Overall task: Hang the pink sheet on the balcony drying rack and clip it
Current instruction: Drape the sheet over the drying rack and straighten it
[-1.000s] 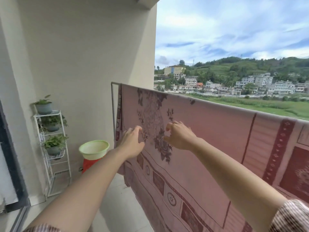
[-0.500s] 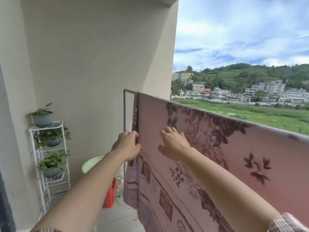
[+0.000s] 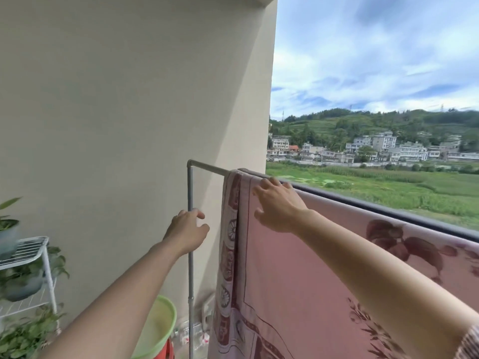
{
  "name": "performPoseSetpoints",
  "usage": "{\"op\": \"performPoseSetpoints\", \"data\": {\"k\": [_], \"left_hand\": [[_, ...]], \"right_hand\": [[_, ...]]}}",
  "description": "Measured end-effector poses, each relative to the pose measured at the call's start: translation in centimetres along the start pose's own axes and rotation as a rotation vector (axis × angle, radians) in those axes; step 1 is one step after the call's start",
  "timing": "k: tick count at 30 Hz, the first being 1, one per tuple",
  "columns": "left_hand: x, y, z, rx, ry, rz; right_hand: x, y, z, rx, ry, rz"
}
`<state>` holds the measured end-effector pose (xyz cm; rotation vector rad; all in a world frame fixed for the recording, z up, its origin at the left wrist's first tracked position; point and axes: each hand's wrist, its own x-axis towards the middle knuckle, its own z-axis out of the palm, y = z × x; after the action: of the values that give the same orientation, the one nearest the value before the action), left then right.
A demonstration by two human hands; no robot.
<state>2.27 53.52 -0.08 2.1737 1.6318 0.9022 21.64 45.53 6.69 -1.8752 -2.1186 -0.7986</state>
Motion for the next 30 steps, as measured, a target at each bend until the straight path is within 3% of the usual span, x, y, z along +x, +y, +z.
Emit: {"op": "performPoseSetpoints", "data": {"k": [9, 12, 18, 22, 25, 30], "left_hand": [[14.5, -2.2, 4.9, -0.228, -0.072, 0.056], [18.8, -1.8, 5.7, -0.44, -0.072, 0.068], [24.5, -1.2, 7.3, -0.802, -0.333, 0.192], [26.6, -1.9, 7.9, -0.915, -0.378, 0.311], [29.2, -2.3, 7.1, -1.043, -0.31, 0.31], [34.3, -2.2, 5.7, -1.024, -0.066, 0.224]], "right_hand": [[12.7, 2.0, 3.8, -0.154, -0.029, 0.043], [15.9, 2.7, 4.7, -0.111, -0.095, 0.097], [18.5, 3.0, 7.6, -0.048, -0.233, 0.179], [18.4, 3.4, 9.1, 0.089, -0.232, 0.241], [18.5, 3.6, 9.3, 0.137, -0.261, 0.29], [19.0, 3.1, 9.2, 0.057, -0.284, 0.226]]}}
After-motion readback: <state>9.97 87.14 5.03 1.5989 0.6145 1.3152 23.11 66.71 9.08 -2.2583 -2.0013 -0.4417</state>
